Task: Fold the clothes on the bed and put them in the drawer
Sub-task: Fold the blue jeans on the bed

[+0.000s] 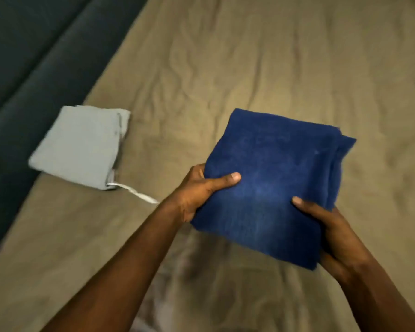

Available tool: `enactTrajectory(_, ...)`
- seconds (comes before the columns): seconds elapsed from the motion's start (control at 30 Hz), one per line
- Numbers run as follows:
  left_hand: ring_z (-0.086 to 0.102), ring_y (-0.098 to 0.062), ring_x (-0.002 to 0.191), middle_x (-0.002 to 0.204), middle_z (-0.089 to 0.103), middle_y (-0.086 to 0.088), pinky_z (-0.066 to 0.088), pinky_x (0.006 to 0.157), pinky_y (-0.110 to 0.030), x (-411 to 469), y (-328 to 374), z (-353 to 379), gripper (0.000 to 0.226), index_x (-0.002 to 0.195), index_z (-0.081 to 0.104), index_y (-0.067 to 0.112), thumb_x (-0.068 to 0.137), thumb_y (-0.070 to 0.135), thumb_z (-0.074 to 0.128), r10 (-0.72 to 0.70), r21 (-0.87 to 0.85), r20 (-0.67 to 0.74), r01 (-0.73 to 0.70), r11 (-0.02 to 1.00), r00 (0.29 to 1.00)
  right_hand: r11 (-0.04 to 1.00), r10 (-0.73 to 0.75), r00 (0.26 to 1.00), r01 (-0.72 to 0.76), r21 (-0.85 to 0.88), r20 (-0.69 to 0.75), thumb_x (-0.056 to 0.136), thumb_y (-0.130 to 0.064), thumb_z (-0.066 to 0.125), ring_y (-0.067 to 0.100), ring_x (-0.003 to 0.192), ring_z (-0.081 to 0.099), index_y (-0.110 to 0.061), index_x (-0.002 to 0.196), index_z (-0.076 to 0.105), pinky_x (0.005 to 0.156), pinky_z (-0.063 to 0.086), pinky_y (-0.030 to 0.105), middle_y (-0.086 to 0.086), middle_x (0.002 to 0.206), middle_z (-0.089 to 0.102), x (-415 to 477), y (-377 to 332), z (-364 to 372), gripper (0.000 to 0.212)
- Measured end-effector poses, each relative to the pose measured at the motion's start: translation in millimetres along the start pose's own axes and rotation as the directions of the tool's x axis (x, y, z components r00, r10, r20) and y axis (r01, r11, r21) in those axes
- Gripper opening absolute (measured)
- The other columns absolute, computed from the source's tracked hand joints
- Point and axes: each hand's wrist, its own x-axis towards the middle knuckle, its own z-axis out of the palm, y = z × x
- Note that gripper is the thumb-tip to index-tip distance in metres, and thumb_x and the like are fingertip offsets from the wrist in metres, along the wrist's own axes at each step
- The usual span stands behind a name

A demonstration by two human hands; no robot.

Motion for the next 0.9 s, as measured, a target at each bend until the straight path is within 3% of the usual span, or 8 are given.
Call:
enactTrajectory(0.17,0.069,-0.02,0.119,0.125,0.074,-0.003,0.056,0.099,-0.035,-74.2,16.4,-136.4,0.054,0.131,0.065,0.011,0.08,0.016,0.081,0.29,0.062,-0.25,-0.284,0.957,0.924,0.99,-0.139,0.943,0.138,0.025,0.301,0.089,0.003,0.06,0.025,0.13,0.06,-0.027,0.15,0.044,0.103,0.053,0.042,0.003,0.144,0.061,14.7,39.4,128.4,0.07)
enactTrajectory(0.33,0.072,-0.009,0.104,0.112,0.078,0.006,0.055,0.091,-0.029,-70.7,66.4,-275.7,0.052,0.124,0.069,0.01,0.075,0.011,0.086,0.369,0.218,-0.404,-0.304,0.927,0.837,0.985,-0.146,0.904,0.097,0.14,0.401,0.093,0.007,0.057,0.027,0.129,0.06,-0.019,0.15,0.043,0.1,0.055,0.039,0.008,0.143,0.06,82.1,79.5,270.1,0.064)
enactTrajectory(0.43,0.07,-0.015,0.097,0.108,0.075,0.001,0.055,0.092,-0.039,-43.9,82.4,-341.9,0.048,0.121,0.069,0.012,0.078,0.024,0.088,0.353,0.501,-0.512,-0.063,0.863,0.783,0.995,-0.089,0.918,0.063,0.078,0.386,0.094,-0.004,0.066,0.029,0.122,0.065,-0.019,0.146,0.045,0.09,0.06,0.038,0.008,0.138,0.064,130.6,103.2,329.2,0.058)
enactTrajectory(0.53,0.048,-0.037,0.136,0.151,0.048,-0.016,0.041,0.108,-0.055,-12.8,51.6,-386.5,0.082,0.151,0.039,0.018,0.086,0.049,0.076,0.382,0.771,-0.621,0.444,0.456,0.685,0.985,0.062,0.934,0.001,-0.175,0.352,0.097,-0.003,0.064,0.029,0.118,0.065,-0.021,0.147,0.041,0.067,0.061,0.025,0.004,0.133,0.063,179.1,157.0,364.2,0.058)
enactTrajectory(0.63,0.018,-0.034,0.156,0.172,0.008,-0.005,0.023,0.122,-0.059,13.9,-1.4,-393.8,0.102,0.163,0.008,0.036,0.085,0.071,0.064,0.236,0.799,-0.528,0.382,0.465,0.816,0.866,0.097,0.946,0.073,-0.495,0.309,0.08,-0.027,0.075,0.033,0.117,0.066,-0.016,0.135,0.059,0.088,0.061,0.041,0.006,0.122,0.071,215.8,210.7,359.5,0.059)
enactTrajectory(0.7,0.006,-0.032,0.158,0.173,-0.007,-0.002,0.015,0.126,-0.055,27.8,-36.5,-394.8,0.106,0.162,-0.003,0.041,0.084,0.079,0.057,0.123,0.814,-0.458,0.36,0.457,0.88,0.84,0.087,0.948,0.095,-0.533,0.306,0.064,-0.033,0.079,0.03,0.112,0.07,-0.014,0.129,0.064,0.098,0.056,0.052,0.007,0.12,0.074,232.4,231.0,344.3,0.069)
enactTrajectory(0.8,0.0,-0.033,0.159,0.172,-0.016,0.001,0.014,0.123,-0.062,40.0,-56.1,-400.3,0.107,0.159,-0.012,0.045,0.083,0.082,0.053,0.129,0.833,-0.451,0.365,0.416,0.883,0.87,0.086,0.946,0.082,-0.487,0.311,0.058,-0.039,0.088,0.032,0.111,0.07,-0.009,0.131,0.063,0.099,0.054,0.058,0.01,0.121,0.073,238.4,233.9,337.1,0.082)
enactTrajectory(0.9,-0.004,-0.031,0.159,0.172,-0.016,-0.002,0.011,0.123,-0.063,38.7,-53.4,-391.0,0.106,0.162,-0.009,0.041,0.085,0.078,0.055,0.152,0.815,-0.489,0.387,0.432,0.859,0.861,0.054,0.954,0.105,-0.497,0.296,0.065,-0.041,0.084,0.031,0.108,0.072,-0.014,0.128,0.062,0.095,0.056,0.059,0.009,0.118,0.074,229.4,229.7,337.4,0.072)
